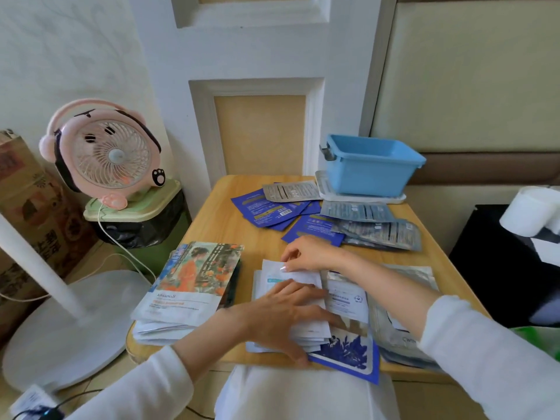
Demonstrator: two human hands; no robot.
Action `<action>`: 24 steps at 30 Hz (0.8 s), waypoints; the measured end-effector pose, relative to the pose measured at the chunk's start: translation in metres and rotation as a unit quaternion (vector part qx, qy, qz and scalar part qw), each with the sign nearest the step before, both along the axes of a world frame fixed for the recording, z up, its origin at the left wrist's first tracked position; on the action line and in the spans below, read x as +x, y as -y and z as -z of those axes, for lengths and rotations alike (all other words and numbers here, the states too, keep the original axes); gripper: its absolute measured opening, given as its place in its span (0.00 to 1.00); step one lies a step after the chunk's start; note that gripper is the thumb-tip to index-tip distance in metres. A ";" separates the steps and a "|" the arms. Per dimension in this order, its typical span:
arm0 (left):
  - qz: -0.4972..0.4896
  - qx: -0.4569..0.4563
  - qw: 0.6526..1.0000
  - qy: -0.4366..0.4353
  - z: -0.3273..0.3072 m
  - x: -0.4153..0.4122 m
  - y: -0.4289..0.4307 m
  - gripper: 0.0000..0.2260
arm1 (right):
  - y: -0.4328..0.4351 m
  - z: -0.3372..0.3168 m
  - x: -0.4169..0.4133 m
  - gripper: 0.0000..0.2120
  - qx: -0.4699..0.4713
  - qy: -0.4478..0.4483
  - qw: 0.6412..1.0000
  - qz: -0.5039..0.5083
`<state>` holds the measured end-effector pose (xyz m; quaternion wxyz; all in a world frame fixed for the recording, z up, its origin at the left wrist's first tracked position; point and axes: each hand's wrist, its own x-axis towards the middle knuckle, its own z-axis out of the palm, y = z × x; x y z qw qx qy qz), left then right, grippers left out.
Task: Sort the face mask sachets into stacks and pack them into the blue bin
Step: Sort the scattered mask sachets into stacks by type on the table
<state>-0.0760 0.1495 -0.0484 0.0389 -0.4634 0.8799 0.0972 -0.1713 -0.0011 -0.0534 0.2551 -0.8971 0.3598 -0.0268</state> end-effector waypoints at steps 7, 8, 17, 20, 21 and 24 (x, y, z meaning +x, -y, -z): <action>-0.022 -0.036 0.999 0.002 0.010 0.019 0.001 0.26 | 0.041 0.011 -0.023 0.44 -0.112 -0.140 0.978 0.104; -0.027 -0.037 0.999 0.005 0.010 0.021 0.000 0.26 | 0.044 0.017 -0.027 0.43 -0.104 -0.166 0.975 0.102; -0.127 0.060 0.976 -0.168 -0.006 0.018 0.002 0.27 | 0.035 -0.028 -0.038 0.10 -0.200 0.081 0.969 0.124; -0.263 0.049 0.876 -0.402 -0.023 0.011 0.009 0.31 | 0.027 -0.076 -0.058 0.16 -0.062 0.394 0.890 0.219; -0.296 0.081 0.831 -0.464 -0.027 0.012 0.014 0.34 | 0.022 -0.083 -0.066 0.14 0.005 0.481 0.847 0.228; -0.277 0.218 0.716 -0.603 -0.032 0.003 0.029 0.47 | 0.009 -0.082 -0.074 0.07 0.194 0.587 0.754 0.222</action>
